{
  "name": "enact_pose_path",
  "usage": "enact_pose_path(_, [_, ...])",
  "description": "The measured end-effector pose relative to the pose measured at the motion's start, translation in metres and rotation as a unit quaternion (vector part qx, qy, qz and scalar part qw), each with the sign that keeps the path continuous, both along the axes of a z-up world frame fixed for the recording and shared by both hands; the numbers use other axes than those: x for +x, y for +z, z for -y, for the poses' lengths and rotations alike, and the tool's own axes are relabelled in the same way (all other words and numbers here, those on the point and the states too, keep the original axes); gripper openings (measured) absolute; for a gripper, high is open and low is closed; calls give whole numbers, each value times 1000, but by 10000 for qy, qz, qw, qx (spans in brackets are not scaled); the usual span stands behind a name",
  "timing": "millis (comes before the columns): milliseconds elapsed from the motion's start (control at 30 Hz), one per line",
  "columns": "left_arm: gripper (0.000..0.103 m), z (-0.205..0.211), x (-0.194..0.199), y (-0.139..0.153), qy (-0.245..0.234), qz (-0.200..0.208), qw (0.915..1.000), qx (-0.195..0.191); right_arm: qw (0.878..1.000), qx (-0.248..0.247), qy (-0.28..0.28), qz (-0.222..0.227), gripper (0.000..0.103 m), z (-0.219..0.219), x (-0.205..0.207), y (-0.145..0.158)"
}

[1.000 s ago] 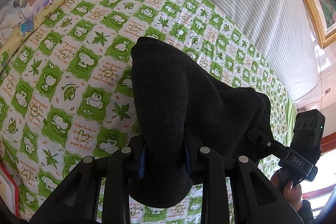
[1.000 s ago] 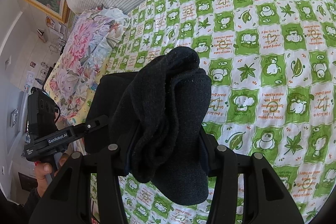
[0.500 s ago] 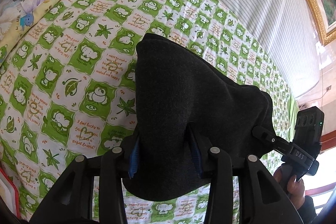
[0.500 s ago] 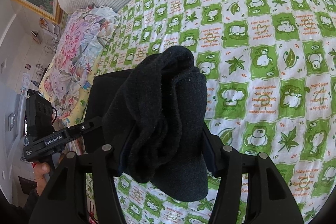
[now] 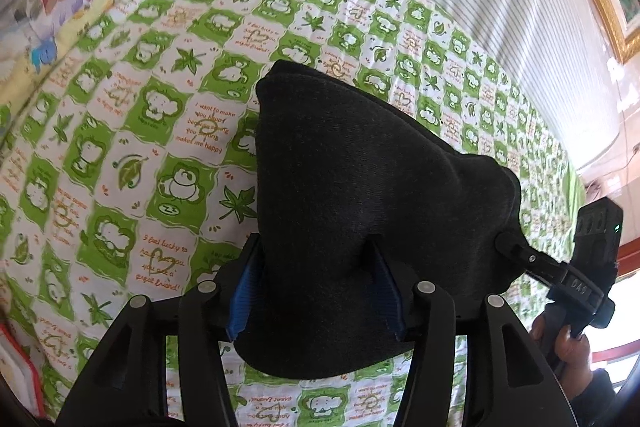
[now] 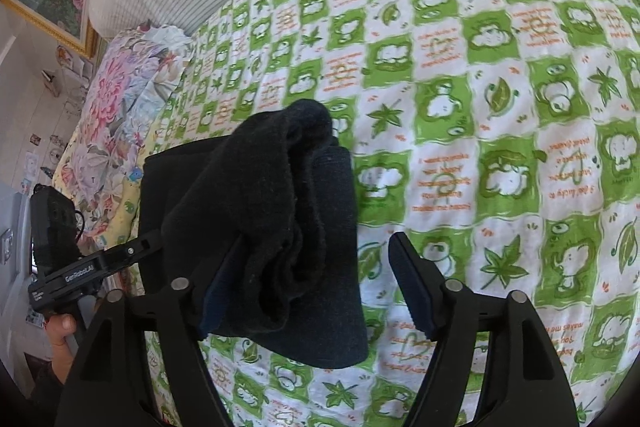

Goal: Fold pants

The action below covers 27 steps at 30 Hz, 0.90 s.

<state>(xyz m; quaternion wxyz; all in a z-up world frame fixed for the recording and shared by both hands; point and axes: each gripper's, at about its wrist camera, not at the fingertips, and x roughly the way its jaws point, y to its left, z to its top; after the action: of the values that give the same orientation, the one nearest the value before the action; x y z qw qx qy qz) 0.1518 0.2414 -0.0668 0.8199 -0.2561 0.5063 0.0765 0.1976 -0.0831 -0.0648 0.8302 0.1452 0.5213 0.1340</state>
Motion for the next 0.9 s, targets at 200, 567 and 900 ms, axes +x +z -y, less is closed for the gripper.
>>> enact_pose_path(200, [56,8,-12,11,-71,-2,9995,323,9998,-16,76,173,75,-3,-11,14])
enact_pose_path(567, [67,38,-54,31,-294,133,9957,864,9945,-341,621,769,81,-22,-57,49])
enact_pose_path(900, [71,56,-84,39,-460,170,9915,1207,9796,-1071,1353,1027,87,-57,-93,56])
